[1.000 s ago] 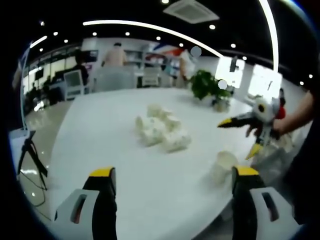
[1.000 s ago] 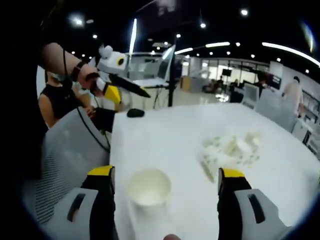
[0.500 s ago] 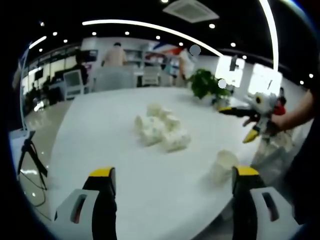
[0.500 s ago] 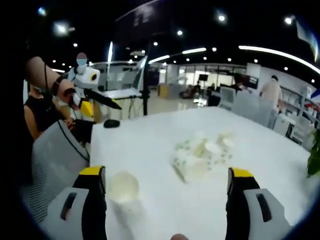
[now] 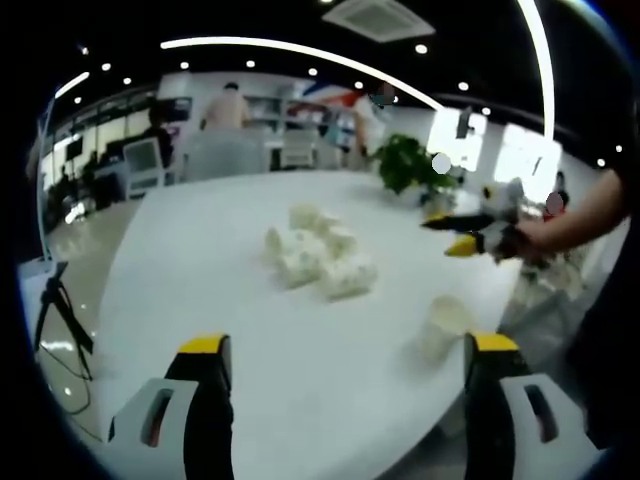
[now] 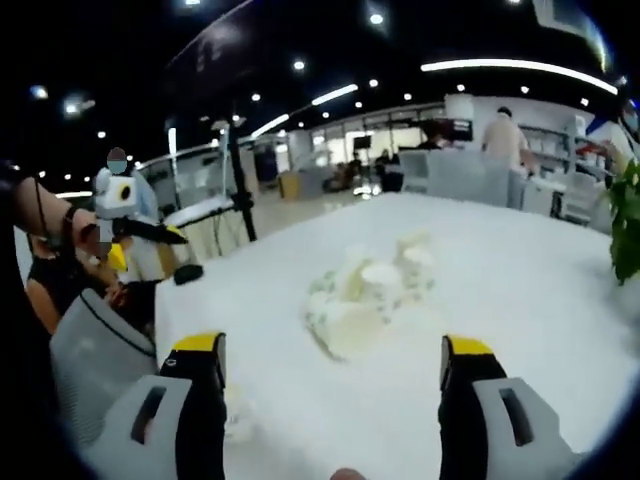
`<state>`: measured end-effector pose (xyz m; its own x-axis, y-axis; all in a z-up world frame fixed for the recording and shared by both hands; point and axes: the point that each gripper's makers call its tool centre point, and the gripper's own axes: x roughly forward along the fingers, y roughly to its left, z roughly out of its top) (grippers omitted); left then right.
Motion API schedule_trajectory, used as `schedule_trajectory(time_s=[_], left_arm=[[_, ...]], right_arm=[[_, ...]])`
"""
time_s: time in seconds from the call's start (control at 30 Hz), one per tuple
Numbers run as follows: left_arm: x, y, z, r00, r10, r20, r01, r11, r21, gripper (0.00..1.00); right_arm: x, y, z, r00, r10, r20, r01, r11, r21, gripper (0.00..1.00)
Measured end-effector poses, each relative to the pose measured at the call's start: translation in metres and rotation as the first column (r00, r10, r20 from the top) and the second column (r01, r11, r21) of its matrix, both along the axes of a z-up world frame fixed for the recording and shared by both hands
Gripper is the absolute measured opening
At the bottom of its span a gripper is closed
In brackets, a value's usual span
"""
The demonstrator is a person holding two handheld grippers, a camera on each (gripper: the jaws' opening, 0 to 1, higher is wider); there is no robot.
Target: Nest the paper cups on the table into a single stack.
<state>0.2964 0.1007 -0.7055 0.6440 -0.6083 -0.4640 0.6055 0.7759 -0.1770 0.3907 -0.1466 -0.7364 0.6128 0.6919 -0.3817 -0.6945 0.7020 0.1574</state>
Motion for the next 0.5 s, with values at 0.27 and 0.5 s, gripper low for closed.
schedule_trajectory(time_s=[0.27,0.5], left_arm=[[-0.003,0.005,-0.001,1.000,0.012,-0.009,-0.012,1.000,-0.002,0.96],[-0.008,0.013,-0.004,0.999,0.025,-0.023,-0.025,1.000,0.006,0.95]], right_arm=[[0.020,0.012,-0.016,0.996,-0.024,-0.090,0.029,0.998,0.057,0.72],[0.031,0.022,-0.030,0.984,-0.039,-0.172,0.060,0.991,0.121,0.59]])
